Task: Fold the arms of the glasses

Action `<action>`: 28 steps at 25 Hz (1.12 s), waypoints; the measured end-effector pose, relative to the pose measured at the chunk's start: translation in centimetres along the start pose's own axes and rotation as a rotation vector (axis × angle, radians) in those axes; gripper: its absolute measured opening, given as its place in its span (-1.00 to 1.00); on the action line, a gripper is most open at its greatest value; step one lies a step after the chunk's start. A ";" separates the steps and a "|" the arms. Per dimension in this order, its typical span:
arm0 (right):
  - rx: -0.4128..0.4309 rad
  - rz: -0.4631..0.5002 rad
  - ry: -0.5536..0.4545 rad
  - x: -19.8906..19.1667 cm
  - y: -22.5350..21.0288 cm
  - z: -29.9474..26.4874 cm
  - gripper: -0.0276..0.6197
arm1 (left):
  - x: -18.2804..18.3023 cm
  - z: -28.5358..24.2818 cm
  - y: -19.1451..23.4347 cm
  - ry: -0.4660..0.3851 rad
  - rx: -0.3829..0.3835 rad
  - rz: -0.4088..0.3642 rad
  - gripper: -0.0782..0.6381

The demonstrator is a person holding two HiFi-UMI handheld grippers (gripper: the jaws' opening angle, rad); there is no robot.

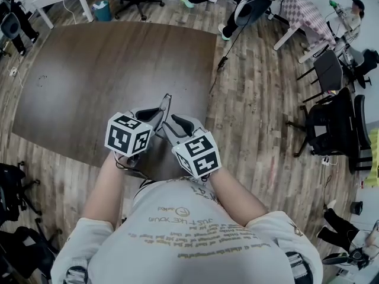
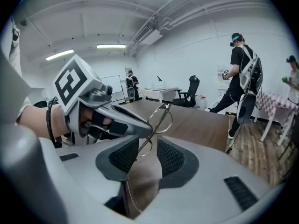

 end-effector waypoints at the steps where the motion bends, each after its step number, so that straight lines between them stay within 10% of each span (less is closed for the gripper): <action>1: 0.003 -0.011 -0.007 0.1 0.0 0.0 -0.54 | -0.1 0.0 0.2 0.003 0.007 0.001 -0.68; 28: -0.044 -0.446 0.016 -3.2 -4.6 0.9 -0.54 | -0.5 1.9 3.5 -0.035 0.332 0.124 -0.68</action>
Point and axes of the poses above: the fingertips, and each gripper's own axes: z backward along the fingers, y to its left, x out of its top, the point moved 9 cm from there along z, backward along the fingers, and after that the axes turned 10 degrees about -z, right-handed, at the moved point
